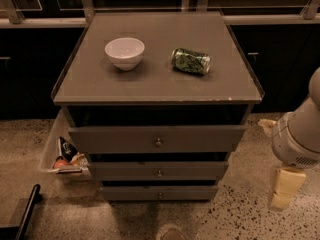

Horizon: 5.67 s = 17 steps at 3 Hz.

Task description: Open bottom drawer

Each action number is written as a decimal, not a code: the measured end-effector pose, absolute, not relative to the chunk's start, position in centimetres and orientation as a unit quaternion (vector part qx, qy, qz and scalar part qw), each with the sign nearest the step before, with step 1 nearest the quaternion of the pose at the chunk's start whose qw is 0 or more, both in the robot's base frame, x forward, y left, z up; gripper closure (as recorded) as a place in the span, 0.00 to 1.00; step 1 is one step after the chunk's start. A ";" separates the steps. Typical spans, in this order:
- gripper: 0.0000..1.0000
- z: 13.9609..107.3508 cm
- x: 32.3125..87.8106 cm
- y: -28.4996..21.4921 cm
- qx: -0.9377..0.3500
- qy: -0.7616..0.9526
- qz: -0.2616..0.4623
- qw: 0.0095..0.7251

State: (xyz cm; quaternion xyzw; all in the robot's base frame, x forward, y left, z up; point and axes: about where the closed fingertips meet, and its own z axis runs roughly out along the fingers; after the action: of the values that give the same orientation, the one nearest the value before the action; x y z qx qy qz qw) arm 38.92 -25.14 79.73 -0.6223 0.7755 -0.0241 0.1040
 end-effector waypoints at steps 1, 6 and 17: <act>0.00 79.7 38.8 -25.2 -0.623 0.775 -0.025 0.104; 0.00 63.4 42.6 -19.6 -0.640 0.737 0.074 0.204; 0.00 25.5 46.9 -21.6 -0.634 0.732 0.139 0.207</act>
Offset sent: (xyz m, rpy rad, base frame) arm 0.0033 0.0104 -0.0327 0.0634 0.0546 0.0238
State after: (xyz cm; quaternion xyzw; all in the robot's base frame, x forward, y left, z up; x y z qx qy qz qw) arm 46.88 -21.60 25.53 -0.6344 0.7317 0.1391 0.2069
